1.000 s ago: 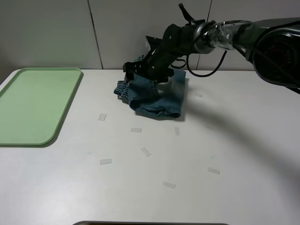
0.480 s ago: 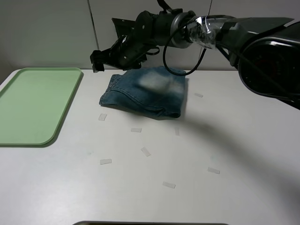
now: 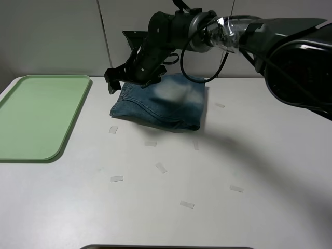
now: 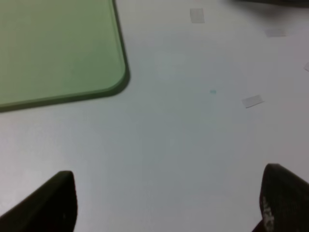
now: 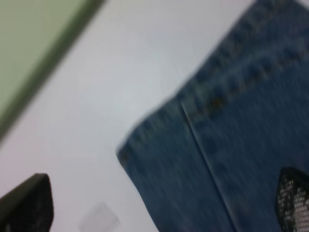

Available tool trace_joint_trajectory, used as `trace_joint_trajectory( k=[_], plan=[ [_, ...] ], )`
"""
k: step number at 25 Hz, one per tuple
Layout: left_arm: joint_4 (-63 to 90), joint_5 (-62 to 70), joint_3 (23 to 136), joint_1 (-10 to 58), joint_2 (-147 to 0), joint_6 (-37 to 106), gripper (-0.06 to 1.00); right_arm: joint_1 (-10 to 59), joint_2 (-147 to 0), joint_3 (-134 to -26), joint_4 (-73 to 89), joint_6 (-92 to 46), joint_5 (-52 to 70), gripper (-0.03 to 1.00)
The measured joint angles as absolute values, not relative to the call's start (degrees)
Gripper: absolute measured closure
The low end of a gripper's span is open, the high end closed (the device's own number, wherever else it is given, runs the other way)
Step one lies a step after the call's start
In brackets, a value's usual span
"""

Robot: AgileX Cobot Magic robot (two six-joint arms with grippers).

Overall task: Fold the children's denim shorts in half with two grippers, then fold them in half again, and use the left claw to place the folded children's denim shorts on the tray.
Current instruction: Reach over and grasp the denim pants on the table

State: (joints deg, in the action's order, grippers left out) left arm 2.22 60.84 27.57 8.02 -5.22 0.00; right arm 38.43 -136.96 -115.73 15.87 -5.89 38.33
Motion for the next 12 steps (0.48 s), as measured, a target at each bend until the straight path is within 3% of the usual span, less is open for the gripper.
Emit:
trace_joint_trajectory(
  k=[5, 12],
  plan=[
    [2.3, 60.8, 27.6, 8.0, -5.2, 0.0, 0.18, 37.5, -128.7, -109.8, 10.3, -5.9, 40.2, 0.27],
    [2.3, 60.8, 27.6, 8.0, -5.2, 0.0, 0.18, 35.0, -109.9, -89.9, 5.7, -5.8, 30.8, 0.27]
  ],
)
